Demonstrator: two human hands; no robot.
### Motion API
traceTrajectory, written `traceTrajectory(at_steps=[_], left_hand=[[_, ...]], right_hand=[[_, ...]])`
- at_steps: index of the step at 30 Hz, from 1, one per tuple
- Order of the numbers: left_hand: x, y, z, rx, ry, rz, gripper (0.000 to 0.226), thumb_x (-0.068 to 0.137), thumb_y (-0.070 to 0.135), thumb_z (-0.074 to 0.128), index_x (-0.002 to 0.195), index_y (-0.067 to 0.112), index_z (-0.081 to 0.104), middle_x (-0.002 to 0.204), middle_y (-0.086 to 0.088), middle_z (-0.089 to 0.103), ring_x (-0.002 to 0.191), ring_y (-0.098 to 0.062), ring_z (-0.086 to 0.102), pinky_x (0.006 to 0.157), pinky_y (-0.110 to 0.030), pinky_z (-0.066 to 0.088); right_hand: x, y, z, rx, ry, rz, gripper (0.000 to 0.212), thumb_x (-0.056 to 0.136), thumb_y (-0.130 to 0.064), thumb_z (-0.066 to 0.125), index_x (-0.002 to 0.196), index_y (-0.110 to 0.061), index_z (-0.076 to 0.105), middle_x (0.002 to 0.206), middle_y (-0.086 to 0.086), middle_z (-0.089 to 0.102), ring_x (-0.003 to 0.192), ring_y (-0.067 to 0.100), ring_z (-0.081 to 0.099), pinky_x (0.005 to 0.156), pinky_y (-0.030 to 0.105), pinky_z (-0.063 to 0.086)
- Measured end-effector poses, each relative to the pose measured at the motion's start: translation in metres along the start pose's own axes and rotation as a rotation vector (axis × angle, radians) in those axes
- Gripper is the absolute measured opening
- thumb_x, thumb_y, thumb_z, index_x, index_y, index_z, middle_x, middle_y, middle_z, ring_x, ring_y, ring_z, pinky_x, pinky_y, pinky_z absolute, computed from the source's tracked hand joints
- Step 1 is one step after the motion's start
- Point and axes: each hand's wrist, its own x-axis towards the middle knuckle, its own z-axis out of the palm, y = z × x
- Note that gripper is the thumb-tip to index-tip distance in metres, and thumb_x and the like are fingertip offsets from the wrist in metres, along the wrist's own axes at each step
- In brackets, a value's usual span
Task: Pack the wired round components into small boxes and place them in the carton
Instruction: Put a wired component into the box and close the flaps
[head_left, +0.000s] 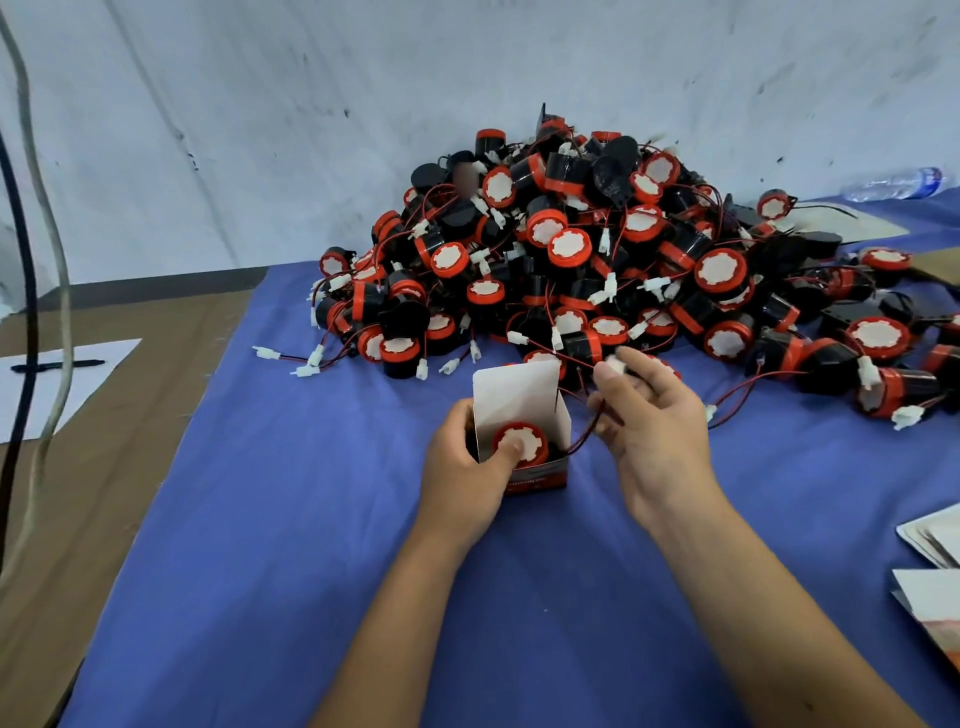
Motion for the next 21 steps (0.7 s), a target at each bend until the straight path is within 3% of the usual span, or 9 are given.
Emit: traceTrajectory(at_steps=[4, 6, 8, 10, 13, 15, 17, 19, 21], left_hand=[[0.0, 0.0, 0.0, -0.03, -0.017, -0.01, 0.019, 0.094, 0.015, 0.075, 0.109, 0.02, 0.065, 0.102, 0.003, 0.075, 0.096, -0.015, 0.071, 0.085, -0.041, 0.061], [0.0, 0.0, -0.001, -0.063, -0.029, -0.009, 0.019, 0.094, 0.016, 0.076, 0.109, 0.021, 0.067, 0.101, 0.003, 0.076, 0.094, -0.014, 0.073, 0.082, -0.037, 0.062], [-0.001, 0.001, -0.001, -0.084, -0.042, 0.01, 0.017, 0.094, 0.017, 0.076, 0.108, 0.019, 0.067, 0.098, 0.001, 0.076, 0.09, -0.014, 0.073, 0.078, -0.035, 0.062], [-0.001, 0.001, -0.001, -0.074, -0.034, 0.02, 0.014, 0.094, 0.018, 0.076, 0.104, 0.018, 0.067, 0.095, -0.001, 0.075, 0.086, -0.017, 0.072, 0.074, -0.035, 0.061], [0.001, -0.001, 0.0, -0.039, -0.021, 0.03, 0.012, 0.094, 0.018, 0.076, 0.1, 0.016, 0.065, 0.091, -0.003, 0.073, 0.081, -0.017, 0.068, 0.071, -0.037, 0.059], [0.001, -0.001, 0.001, -0.056, -0.023, 0.002, 0.015, 0.093, 0.021, 0.077, 0.101, 0.017, 0.066, 0.092, -0.004, 0.074, 0.085, -0.021, 0.071, 0.074, -0.04, 0.062], [0.001, -0.002, 0.0, -0.06, -0.008, -0.019, 0.018, 0.091, 0.025, 0.08, 0.102, 0.022, 0.067, 0.094, 0.002, 0.075, 0.088, -0.017, 0.073, 0.072, -0.034, 0.061], [0.001, -0.003, 0.0, -0.053, 0.012, -0.039, 0.022, 0.089, 0.025, 0.082, 0.104, 0.024, 0.067, 0.098, 0.006, 0.075, 0.09, -0.01, 0.072, 0.071, -0.025, 0.058], [0.001, -0.003, 0.0, -0.062, 0.031, -0.075, 0.023, 0.087, 0.025, 0.083, 0.105, 0.023, 0.068, 0.097, 0.005, 0.076, 0.089, -0.011, 0.073, 0.072, -0.026, 0.059]], right_hand=[[-0.01, -0.005, 0.002, -0.332, -0.139, -0.367, 0.028, 0.09, -0.004, 0.076, 0.112, -0.022, 0.072, 0.082, -0.003, 0.071, 0.071, 0.013, 0.068, 0.063, 0.025, 0.057], [-0.022, -0.004, 0.009, -0.455, -0.237, -0.479, 0.038, 0.088, -0.005, 0.079, 0.118, -0.025, 0.069, 0.093, -0.006, 0.071, 0.086, 0.015, 0.072, 0.074, 0.025, 0.06], [-0.03, 0.0, 0.016, -0.603, -0.266, -0.583, 0.044, 0.086, -0.006, 0.081, 0.123, -0.023, 0.067, 0.093, -0.013, 0.067, 0.09, 0.012, 0.071, 0.076, 0.019, 0.058], [-0.033, 0.002, 0.021, -0.741, -0.233, -0.697, 0.034, 0.086, -0.007, 0.081, 0.115, -0.019, 0.069, 0.092, -0.016, 0.066, 0.088, 0.007, 0.069, 0.073, 0.02, 0.058], [-0.034, 0.006, 0.023, -0.841, -0.249, -0.871, 0.014, 0.088, 0.002, 0.076, 0.098, -0.008, 0.073, 0.102, -0.002, 0.066, 0.094, 0.01, 0.064, 0.078, 0.026, 0.055], [-0.034, 0.007, 0.024, -0.958, -0.241, -0.911, 0.01, 0.089, 0.001, 0.075, 0.096, -0.006, 0.076, 0.111, 0.003, 0.062, 0.1, 0.017, 0.059, 0.081, 0.022, 0.05], [-0.034, 0.006, 0.021, -1.062, -0.16, -0.9, 0.01, 0.088, -0.005, 0.079, 0.098, -0.008, 0.079, 0.107, 0.002, 0.059, 0.096, 0.019, 0.054, 0.076, 0.024, 0.047], [-0.034, 0.003, 0.018, -1.047, -0.102, -0.839, 0.014, 0.088, -0.004, 0.079, 0.101, -0.008, 0.078, 0.096, 0.0, 0.062, 0.084, 0.017, 0.058, 0.068, 0.031, 0.052], [-0.037, 0.002, 0.019, -1.03, -0.141, -0.83, 0.018, 0.09, -0.002, 0.076, 0.107, -0.007, 0.077, 0.094, 0.001, 0.069, 0.08, 0.017, 0.065, 0.068, 0.034, 0.056]])
